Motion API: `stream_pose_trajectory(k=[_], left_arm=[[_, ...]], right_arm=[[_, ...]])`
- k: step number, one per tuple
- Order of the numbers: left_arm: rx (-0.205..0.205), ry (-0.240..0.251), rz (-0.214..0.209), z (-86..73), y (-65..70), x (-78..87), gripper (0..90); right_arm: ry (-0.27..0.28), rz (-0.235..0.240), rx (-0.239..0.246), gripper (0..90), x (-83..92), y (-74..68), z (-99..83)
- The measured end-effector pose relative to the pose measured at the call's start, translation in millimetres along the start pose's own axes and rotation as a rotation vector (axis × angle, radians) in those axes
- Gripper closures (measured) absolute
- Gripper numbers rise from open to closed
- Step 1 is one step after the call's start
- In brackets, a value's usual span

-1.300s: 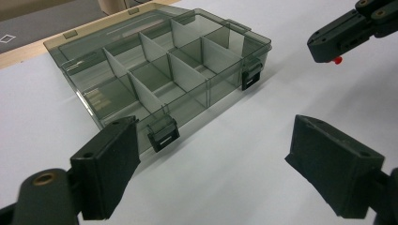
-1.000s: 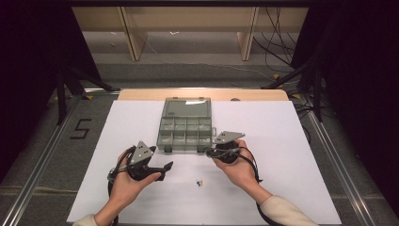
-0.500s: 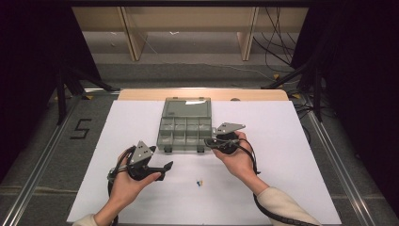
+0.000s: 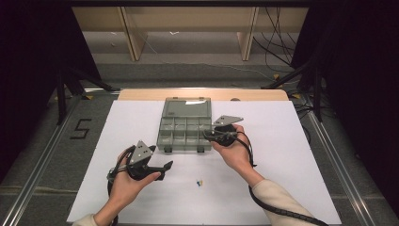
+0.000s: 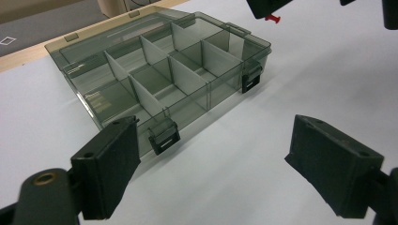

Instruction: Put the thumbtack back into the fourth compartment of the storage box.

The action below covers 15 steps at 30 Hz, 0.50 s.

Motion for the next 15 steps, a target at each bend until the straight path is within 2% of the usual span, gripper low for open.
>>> stream_pose_trajectory(k=[1,4,7,10,12,15], left_arm=[[-0.007,-0.001,0.001,0.1,-0.5,0.2,15.9],[0.009,0.000,-0.001,-0.1,0.7,-0.3,16.0],[-0.009,-0.005,0.002,0.0,0.5,0.1,15.9],[0.004,0.001,-0.003,0.2,0.8,0.1,15.9],[-0.009,0.000,0.003,0.9,0.0,1.1,15.9],[-0.005,0.001,0.001,0.5,-0.1,0.6,15.9]], right_arm=[[0.003,0.003,-0.001,90.0,-1.4,1.3,1.5],[0.010,-0.009,-0.010,90.0,-4.4,5.6,5.8],[0.016,-0.009,-0.013,90.0,-8.8,10.3,10.0],[0.023,-0.032,-0.011,90.0,-13.0,15.3,14.1],[0.036,-0.038,-0.010,90.0,-16.3,18.9,16.5],[0.031,-0.047,-0.013,90.0,-19.6,23.2,18.2]])
Point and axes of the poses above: each handheld gripper's, and its own axes: x roughly backward along the jaws, z roughly out of its top, y roughly to its right, the point moved 5 cm from there along -x, roughly forward along the jaws, and after that the axes turned 2 degrees about -x, right-handed, at the moved point
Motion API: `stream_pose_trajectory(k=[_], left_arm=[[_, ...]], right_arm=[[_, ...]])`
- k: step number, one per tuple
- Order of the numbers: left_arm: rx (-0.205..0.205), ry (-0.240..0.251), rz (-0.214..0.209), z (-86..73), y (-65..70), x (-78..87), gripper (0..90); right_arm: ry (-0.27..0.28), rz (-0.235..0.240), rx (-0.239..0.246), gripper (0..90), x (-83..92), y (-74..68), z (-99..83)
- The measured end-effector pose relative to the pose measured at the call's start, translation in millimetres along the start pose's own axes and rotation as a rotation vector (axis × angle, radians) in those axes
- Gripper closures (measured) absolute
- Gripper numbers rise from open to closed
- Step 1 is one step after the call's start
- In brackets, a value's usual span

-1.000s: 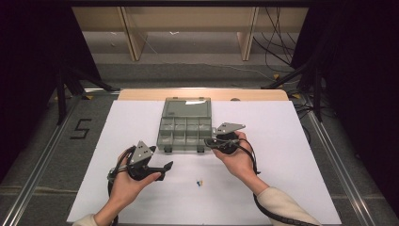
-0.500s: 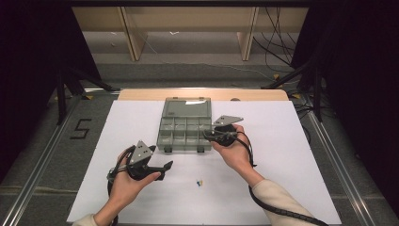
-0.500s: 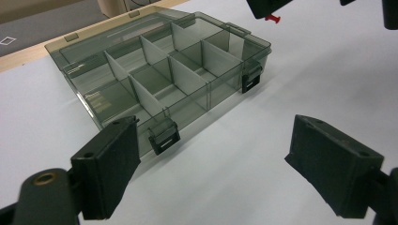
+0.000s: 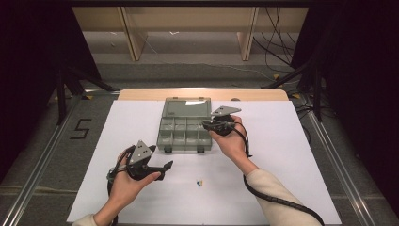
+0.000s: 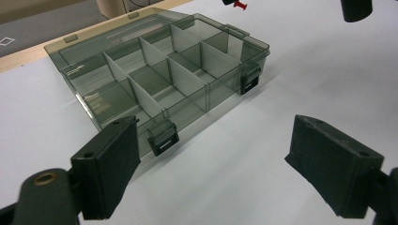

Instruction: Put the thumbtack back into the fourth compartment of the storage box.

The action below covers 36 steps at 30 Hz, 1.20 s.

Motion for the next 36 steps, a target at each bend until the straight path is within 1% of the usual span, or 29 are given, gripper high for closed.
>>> stream_pose_trajectory(k=[3,7,8,10,14,15,16,17,20,25,27,28,29,31,33,34,36], left_arm=[[0.001,0.000,0.000,-0.2,0.2,0.0,15.9],[0.000,0.000,-0.003,-0.1,-0.1,-0.4,15.9],[0.011,0.000,-0.006,-0.6,0.4,-0.8,16.0],[0.000,-0.007,0.000,-1.1,-0.4,-0.7,15.9],[0.015,-0.006,-0.002,-1.8,0.1,-1.3,15.9],[0.012,-0.006,-0.002,-1.8,-0.2,-1.3,15.9],[-0.003,-0.009,-0.005,-1.9,-1.3,-1.1,16.0],[0.001,-0.010,-0.003,-2.1,-1.3,-1.1,16.0],[0.005,-0.009,-0.002,-2.2,-1.3,-1.4,15.9],[-0.002,-0.010,-0.003,-2.1,-1.0,-1.0,15.9],[0.011,-0.008,-0.001,-2.0,-0.2,-1.1,15.9],[-0.002,-0.011,-0.002,-2.0,-1.1,-0.7,15.9],[-0.005,-0.014,-0.002,-2.2,-1.3,-0.7,15.9],[0.002,-0.012,-0.001,-2.5,-0.8,-0.8,15.9],[0.015,-0.010,0.000,-2.4,0.2,-0.6,15.9],[0.000,-0.011,0.001,-1.8,-0.5,-0.1,15.9],[0.006,-0.009,-0.003,-1.6,0.2,-0.3,15.9]], right_arm=[[0.011,-0.009,-0.005,90.0,-5.0,3.3,1.7],[0.008,-0.021,-0.006,90.0,-9.5,6.4,3.2],[0.011,-0.026,0.001,90.0,-11.5,7.3,3.2],[0.014,-0.041,0.001,90.0,-15.0,8.9,2.5],[0.002,-0.045,0.003,90.0,-20.9,12.5,-0.4],[0.008,-0.058,0.001,90.0,-22.7,13.8,-1.1],[0.008,-0.061,-0.004,90.0,-23.8,14.1,-1.7],[0.005,-0.059,-0.003,88.5,-24.6,14.8,-2.5],[0.002,-0.077,-0.001,82.8,-25.6,17.7,-3.9],[0.006,-0.090,-0.009,74.1,-24.6,20.5,-4.1],[-0.006,-0.091,-0.028,69.7,-21.2,19.3,-4.0],[-0.001,-0.092,-0.015,67.4,-19.7,19.6,-4.1],[-0.003,-0.086,-0.024,64.1,-18.0,17.7,-4.4],[-0.013,-0.074,-0.027,57.4,-14.0,15.1,-6.0],[-0.027,-0.057,-0.036,53.2,-7.8,10.1,-8.4],[-0.030,-0.053,-0.037,50.9,-5.3,8.2,-9.1],[-0.044,-0.041,-0.039,46.3,1.4,2.8,-11.5]])
Point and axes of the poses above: each handheld gripper's, and its own axes: x roughly backward along the jaws, z roughly out of its top, y roughly to its right, the point moved 5 cm from there along -x, roughly forward along the jaws, and after that the axes turned 2 degrees about -x, right-handed, at the moved point
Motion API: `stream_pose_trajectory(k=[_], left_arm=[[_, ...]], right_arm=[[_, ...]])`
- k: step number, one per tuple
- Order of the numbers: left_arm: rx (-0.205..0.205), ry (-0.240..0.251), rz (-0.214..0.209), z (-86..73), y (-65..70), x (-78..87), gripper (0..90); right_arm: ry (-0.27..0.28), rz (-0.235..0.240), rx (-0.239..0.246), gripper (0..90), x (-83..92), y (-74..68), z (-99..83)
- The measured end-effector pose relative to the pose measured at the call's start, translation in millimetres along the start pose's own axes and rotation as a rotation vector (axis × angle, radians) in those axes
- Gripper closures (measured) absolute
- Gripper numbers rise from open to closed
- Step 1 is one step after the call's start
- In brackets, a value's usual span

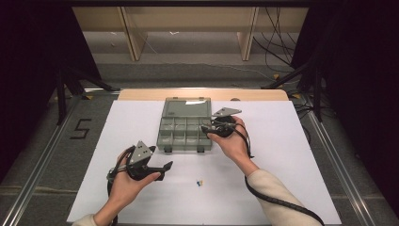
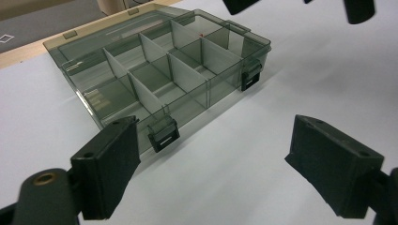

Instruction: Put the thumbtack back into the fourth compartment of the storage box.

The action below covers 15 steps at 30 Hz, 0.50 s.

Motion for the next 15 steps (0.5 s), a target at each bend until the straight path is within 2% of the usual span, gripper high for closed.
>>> stream_pose_trajectory(k=[4,6,8,9,10,13,15], left_arm=[[0.000,-0.001,0.002,0.1,0.5,0.0,15.9],[-0.012,0.002,-0.001,0.7,0.0,0.2,15.9],[0.002,-0.001,0.002,0.3,0.7,-0.1,15.9],[-0.012,-0.002,0.002,0.3,0.0,0.0,15.8],[-0.007,-0.004,0.002,0.1,0.2,-0.2,15.8],[-0.007,-0.004,0.002,0.3,0.5,-0.1,15.8],[-0.005,-0.002,0.002,0.5,0.7,-0.2,15.8]], right_arm=[[-0.018,0.019,0.037,42.2,12.9,-10.1,-9.4],[-0.027,0.040,0.028,40.8,18.8,-14.4,-15.0],[-0.044,0.055,0.025,39.8,25.4,-17.9,-21.1],[-0.053,0.062,0.015,39.7,28.2,-20.5,-24.4],[-0.054,0.068,0.028,39.5,30.1,-21.4,-27.7],[-0.074,0.083,0.012,39.3,35.9,-26.3,-36.7],[-0.084,0.083,0.020,39.3,38.8,-28.4,-42.3]])
Point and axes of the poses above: each handheld gripper's, and its own axes: x roughly backward along the jaws, z roughly out of its top, y roughly to its right, the point moved 5 cm from there along -x, roughly forward along the jaws, and after that the axes turned 2 degrees about -x, right-handed, at the moved point
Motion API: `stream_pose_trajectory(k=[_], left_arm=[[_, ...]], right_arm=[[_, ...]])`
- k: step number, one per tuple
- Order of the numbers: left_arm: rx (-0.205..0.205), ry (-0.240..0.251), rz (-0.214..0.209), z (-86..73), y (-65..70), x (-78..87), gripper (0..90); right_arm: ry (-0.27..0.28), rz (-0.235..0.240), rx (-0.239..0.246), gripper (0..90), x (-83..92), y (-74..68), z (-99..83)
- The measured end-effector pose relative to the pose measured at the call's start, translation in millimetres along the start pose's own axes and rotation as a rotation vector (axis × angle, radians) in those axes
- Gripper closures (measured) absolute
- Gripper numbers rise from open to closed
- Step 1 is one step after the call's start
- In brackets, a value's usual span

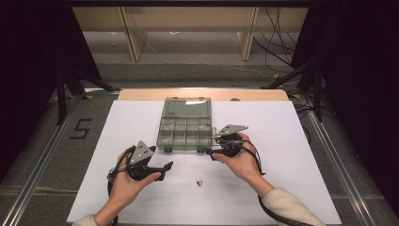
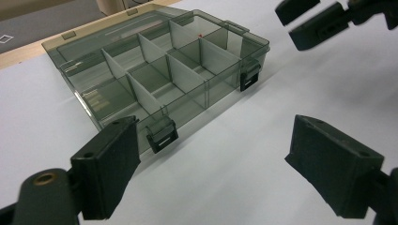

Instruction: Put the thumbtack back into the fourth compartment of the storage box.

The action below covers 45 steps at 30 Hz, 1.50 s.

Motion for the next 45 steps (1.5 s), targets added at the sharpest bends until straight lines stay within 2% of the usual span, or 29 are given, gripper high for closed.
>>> stream_pose_trajectory(k=[3,4,5,8,9,11,12,13,16,18,20,21,25,26,27,28,29,30,31,32,34,36,37,39,40,41,42,44,45], left_arm=[[-0.015,-0.014,0.001,-0.9,-1.2,0.6,15.9],[-0.012,-0.014,0.001,-0.9,-0.9,0.6,15.9],[0.000,-0.002,0.001,-0.3,0.1,-0.1,15.8],[-0.005,-0.003,0.002,-0.1,-0.3,0.0,15.9],[-0.006,-0.004,0.002,-0.2,-0.5,0.1,15.9],[-0.001,-0.001,0.003,-0.1,-0.4,0.2,15.9],[0.007,0.002,0.000,0.1,0.0,0.1,15.9],[-0.003,0.003,-0.001,0.5,-0.5,0.5,15.9],[-0.004,0.003,0.003,0.9,-0.5,0.8,15.9],[0.000,0.002,-0.003,0.5,-0.2,0.3,15.9],[0.000,0.000,0.001,0.3,0.0,0.3,15.9],[0.004,0.001,-0.005,0.3,0.1,0.0,15.9],[0.007,0.001,0.000,0.2,-0.1,0.1,15.9],[0.007,0.000,0.003,0.1,0.0,0.2,15.9],[0.007,0.000,0.004,0.1,0.0,0.2,15.9],[0.004,-0.001,0.003,0.1,0.0,0.1,15.9],[-0.010,-0.003,0.003,0.3,-0.6,0.2,15.9],[-0.008,-0.003,0.002,0.2,-0.1,-0.1,15.9],[-0.007,-0.004,0.001,0.1,0.2,-0.3,15.9],[-0.008,-0.004,0.001,0.0,0.3,-0.4,15.9],[0.010,-0.002,0.002,0.1,1.4,-0.5,15.9],[-0.010,0.000,0.001,0.8,0.4,-0.2,15.9],[-0.007,-0.002,0.001,0.7,0.5,-0.2,15.9],[0.009,-0.004,0.001,-0.2,1.4,-0.8,15.9],[0.004,-0.006,0.000,-0.5,1.1,-0.9,15.9],[-0.007,-0.009,-0.004,-0.5,0.4,-1.0,15.9],[-0.011,-0.008,-0.003,-0.3,0.2,-1.0,15.9],[0.006,-0.007,-0.005,-0.5,1.3,-1.4,15.9],[0.003,-0.008,-0.006,-0.5,1.2,-1.4,15.9]], right_arm=[[-0.021,0.014,-0.005,39.3,2.9,-3.9,-7.5],[-0.007,0.000,0.007,39.3,2.3,-4.6,-10.0],[-0.031,0.013,-0.003,39.3,4.9,-6.4,-12.1],[-0.032,0.021,0.011,39.3,6.3,-9.4,-16.0],[-0.016,0.019,0.002,39.3,5.4,-11.5,-17.0],[-0.042,0.026,0.000,39.3,7.7,-15.2,-20.7],[-0.025,0.020,0.012,39.3,5.7,-15.4,-21.3],[-0.049,0.032,0.005,39.3,7.6,-17.5,-22.7],[-0.043,0.034,0.017,39.4,5.3,-22.7,-25.9],[-0.069,0.048,0.028,39.5,5.6,-26.0,-28.1],[-0.063,0.050,0.021,40.0,3.2,-30.0,-29.2],[-0.087,0.058,0.028,40.4,4.0,-31.5,-30.3],[-0.081,0.063,0.034,41.1,-0.4,-36.5,-32.5],[-0.102,0.074,0.027,41.3,0.4,-38.1,-33.6],[-0.086,0.063,0.049,41.6,-2.3,-37.2,-34.2],[-0.107,0.074,0.048,41.9,-1.4,-38.1,-35.1],[-0.095,0.068,0.044,42.3,-3.4,-39.3,-35.6],[-0.117,0.076,0.030,42.6,-2.3,-41.1,-35.9],[-0.101,0.077,0.041,42.8,-4.7,-41.6,-36.2],[-0.115,0.076,0.051,42.9,-5.0,-41.8,-37.3],[-0.123,0.079,0.055,43.7,-6.8,-43.4,-39.0],[-0.113,0.078,0.066,44.9,-10.1,-44.6,-40.1],[-0.127,0.082,0.065,45.5,-9.5,-45.1,-40.5],[-0.141,0.089,0.037,46.7,-10.2,-49.1,-41.6],[-0.150,0.093,0.051,47.8,-10.2,-48.9,-41.9],[-0.131,0.086,0.072,49.4,-13.3,-48.5,-42.2],[-0.155,0.102,0.061,51.7,-12.3,-50.8,-42.8],[-0.170,0.105,0.053,54.2,-13.1,-53.1,-44.2],[-0.156,0.098,0.069,54.8,-15.7,-53.0,-44.7]])
Point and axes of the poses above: each handheld gripper's, and its own axes: x roughly backward along the jaws, z roughly out of its top, y roughly to its right, the point moved 5 cm from there along -x, roughly forward along the jaws, and after that the axes turned 2 degrees about -x, right-handed, at the moved point
